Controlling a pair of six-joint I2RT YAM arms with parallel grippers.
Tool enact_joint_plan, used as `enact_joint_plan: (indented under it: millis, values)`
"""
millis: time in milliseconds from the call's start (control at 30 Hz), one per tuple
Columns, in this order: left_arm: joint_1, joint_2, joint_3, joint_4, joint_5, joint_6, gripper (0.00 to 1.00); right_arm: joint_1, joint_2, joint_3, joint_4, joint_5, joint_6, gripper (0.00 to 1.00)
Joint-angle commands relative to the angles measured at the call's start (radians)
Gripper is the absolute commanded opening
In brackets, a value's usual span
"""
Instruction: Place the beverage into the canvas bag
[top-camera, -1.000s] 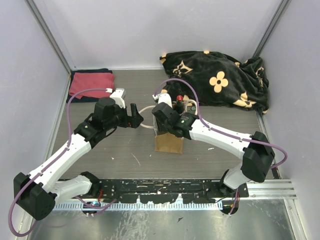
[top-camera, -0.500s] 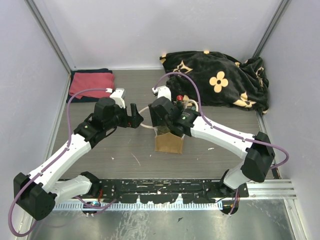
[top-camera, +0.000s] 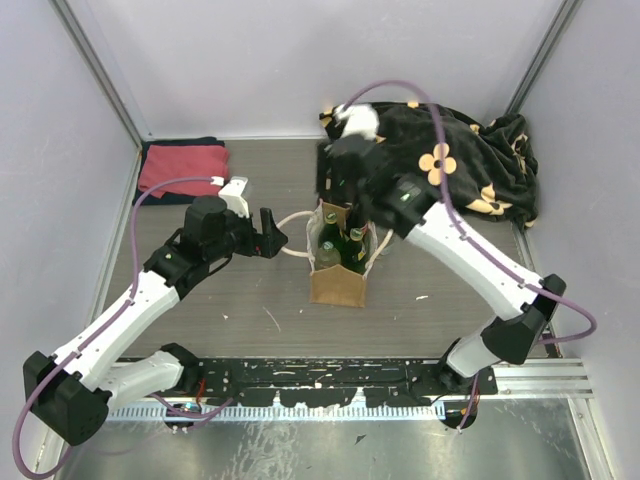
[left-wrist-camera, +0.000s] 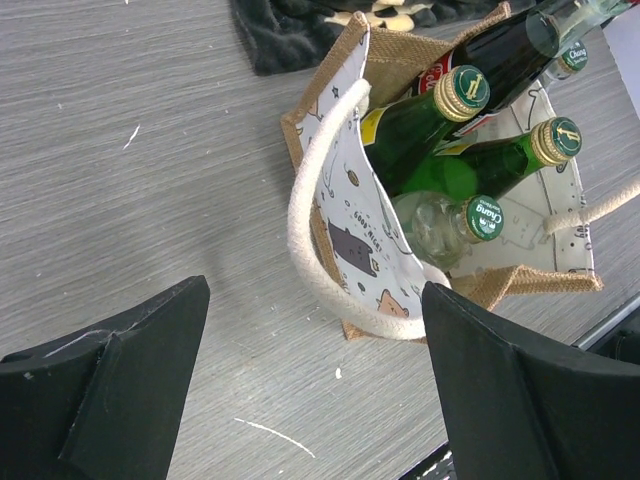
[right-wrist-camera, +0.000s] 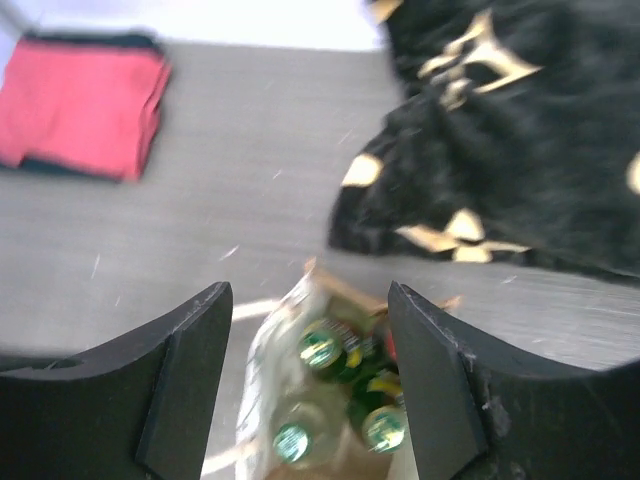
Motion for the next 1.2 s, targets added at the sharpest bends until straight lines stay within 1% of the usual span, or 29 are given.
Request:
enact_joint_plan:
  millis: [0,167,233,367,467,633,767,1167]
  values:
    - [0.002,-0.019,-0.013,-0.006,0.024,0.01,0.94,-0.212,0.004,0.132,-0.165,0.013,-0.013,0.69]
    - [0.001,-0.026,-0.023,-0.003,0.025,0.006,0.94,-0.39,0.028,0.096,-0.238,-0.103,-0.002,0.69]
    - [0.002,-0.029,-0.026,-0.003,0.027,0.006,0.94,-0.443,0.038,0.064,-0.256,-0.148,0.005,0.69]
    - [0.001,-0.032,-0.026,-0.007,0.028,0.007,0.94,-0.517,0.038,-0.031,-0.24,-0.272,0.01,0.68]
    - [0.001,-0.034,-0.027,-0.009,0.029,0.008,0.94,-0.532,0.037,-0.072,-0.233,-0.359,0.012,0.67]
    - [0.002,-0.033,-0.026,-0.01,0.031,0.008,0.94,-0.532,0.063,-0.083,-0.277,-0.409,-0.005,0.66]
    - [0.002,-0.034,-0.025,-0.009,0.034,0.007,0.94,-0.532,0.071,-0.104,-0.265,-0.467,-0.007,0.65]
    - [0.001,-0.034,-0.025,-0.008,0.037,0.011,0.94,-0.532,0.138,-0.074,-0.36,-0.497,-0.053,0.58]
